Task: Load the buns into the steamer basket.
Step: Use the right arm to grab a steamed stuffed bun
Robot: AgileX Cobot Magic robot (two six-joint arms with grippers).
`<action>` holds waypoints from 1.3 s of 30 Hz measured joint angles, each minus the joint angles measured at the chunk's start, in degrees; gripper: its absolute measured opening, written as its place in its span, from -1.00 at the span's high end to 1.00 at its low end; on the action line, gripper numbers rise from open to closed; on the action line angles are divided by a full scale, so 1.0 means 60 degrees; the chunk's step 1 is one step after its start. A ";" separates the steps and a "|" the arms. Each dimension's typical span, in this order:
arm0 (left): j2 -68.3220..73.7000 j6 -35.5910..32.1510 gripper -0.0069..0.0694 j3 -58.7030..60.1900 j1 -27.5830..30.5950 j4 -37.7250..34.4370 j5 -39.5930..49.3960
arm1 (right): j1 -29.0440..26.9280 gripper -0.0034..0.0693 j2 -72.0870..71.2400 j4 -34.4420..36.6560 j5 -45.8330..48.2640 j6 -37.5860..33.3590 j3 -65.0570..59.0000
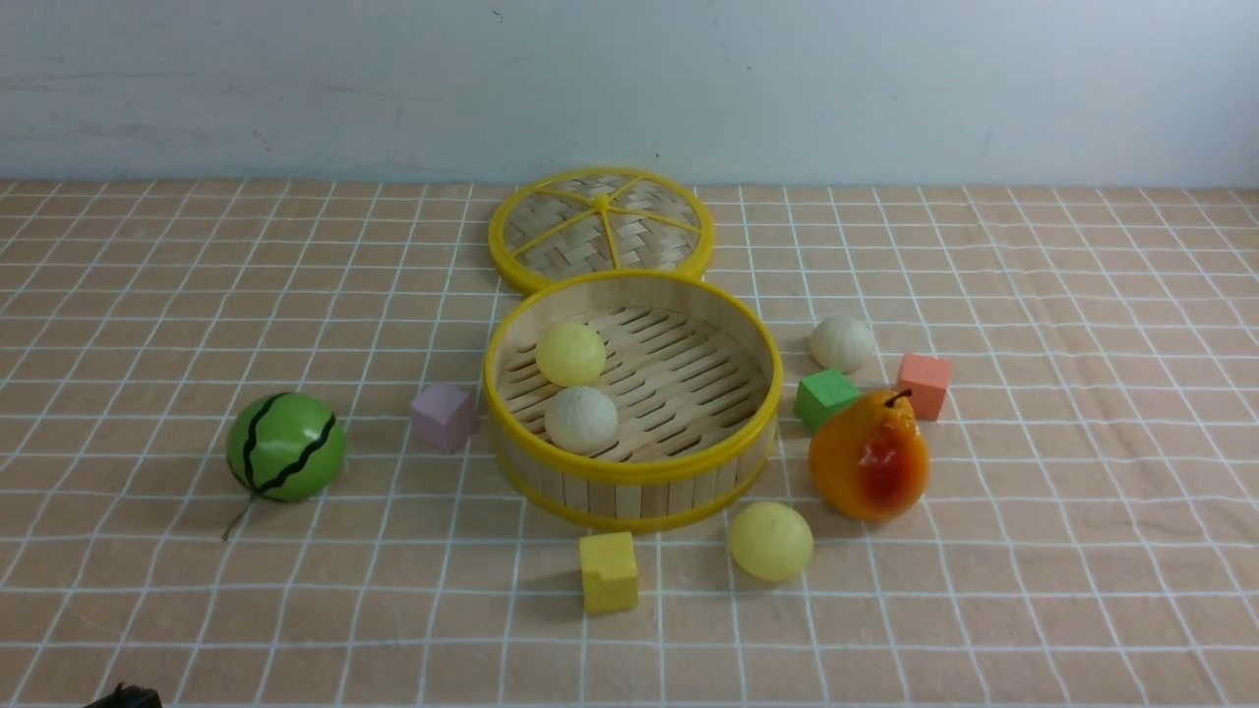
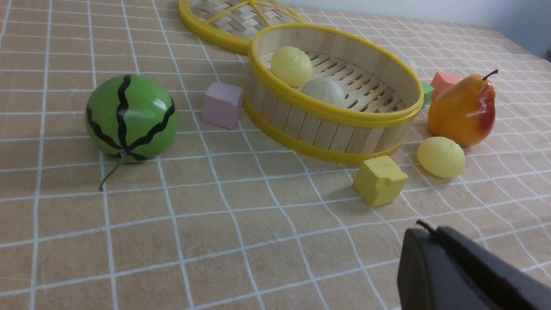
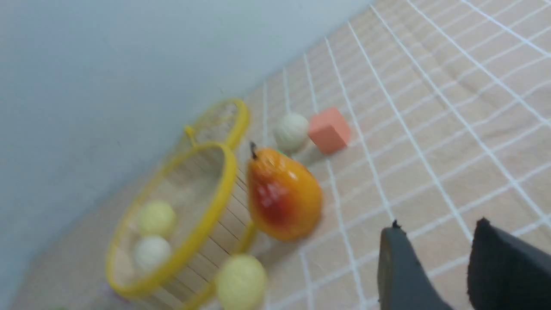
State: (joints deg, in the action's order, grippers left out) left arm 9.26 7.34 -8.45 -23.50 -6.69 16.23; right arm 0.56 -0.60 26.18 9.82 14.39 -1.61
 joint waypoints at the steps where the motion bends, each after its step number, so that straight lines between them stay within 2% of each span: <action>1: 0.0000 0.0000 0.85 0.0000 0.0000 0.0000 0.0012 | 0.0000 0.24 0.0000 0.0186 -0.0185 0.0005 0.0000; 3: 0.0000 0.0000 0.85 0.0000 0.0000 0.0000 0.0020 | 0.0000 0.24 0.0000 0.0776 -0.0777 0.0077 0.0000; 6: 0.0000 0.0000 0.85 0.0000 0.0000 0.0000 0.0028 | 0.0000 0.25 0.0000 0.1073 -0.0445 0.0019 0.0328; 9: 0.0000 0.0000 0.85 0.0000 0.0000 0.0000 0.0028 | 0.0000 0.35 0.0774 0.0863 0.1635 -0.0789 0.1797; 10: 0.0000 0.0000 0.85 0.0000 0.0000 0.0000 0.0028 | 0.0000 0.42 0.1618 0.0634 0.3142 -0.1443 0.2747; 12: 0.0000 0.0000 0.85 0.0000 0.0000 0.0000 0.0028 | 0.0000 0.49 0.2356 0.0368 0.4111 -0.2019 0.3449; 14: 0.0000 0.0000 0.85 0.0000 0.0000 0.0000 0.0028 | 0.0000 0.63 0.4179 -0.0098 0.5965 -0.2873 0.4931; 17: 0.0000 0.0000 0.84 0.0000 0.0000 0.0000 0.0028 | 0.0000 0.82 0.6812 -0.0668 0.7570 -0.3426 0.6638; 20: 0.0000 0.0000 0.83 0.0000 0.0000 0.0000 0.0028 | 0.0113 0.90 0.8635 -0.0975 0.7917 -0.3547 0.7500; 23: 0.0000 0.0000 0.83 0.0000 0.0000 0.0000 0.0028 | 0.0620 0.91 1.0116 -0.1071 0.7836 -0.3577 0.8054; 26: 0.0000 0.0000 0.82 0.0000 0.0000 0.0000 0.0028 | 0.2009 0.91 1.1643 -0.1315 0.7144 -0.3577 0.8774; 30: 0.0000 0.0000 0.82 0.0000 0.0000 0.0000 0.0028 | 0.3285 0.88 1.2980 -0.1749 0.6572 -0.3353 0.9612; 31: 0.0000 0.0000 0.82 0.0000 0.0000 0.0000 0.0028 | 0.3967 0.82 1.3624 -0.2131 0.6376 -0.3173 1.0108; 33: 0.0000 0.0000 0.81 0.0000 0.0000 0.0000 0.0028 | 0.4521 0.72 1.4324 -0.2558 0.6182 -0.2905 1.0637; 34: 0.0000 0.0000 0.81 0.0000 0.0000 0.0000 0.0028 | 0.4573 0.69 1.4473 -0.2605 0.6140 -0.2870 1.0753; 38: 0.0000 0.0000 0.81 0.0000 0.0000 0.0000 0.0028 | 0.5041 0.30 1.5984 -0.3336 0.5834 -0.1952 1.1883; 39: 0.0000 0.0000 0.81 0.0000 0.0000 0.0000 0.0028 | 0.5041 0.26 1.6039 -0.3364 0.5810 -0.1912 1.1920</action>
State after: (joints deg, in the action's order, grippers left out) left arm 9.26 7.34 -8.45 -23.50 -6.69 16.40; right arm 30.80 95.63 5.99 44.68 2.91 69.91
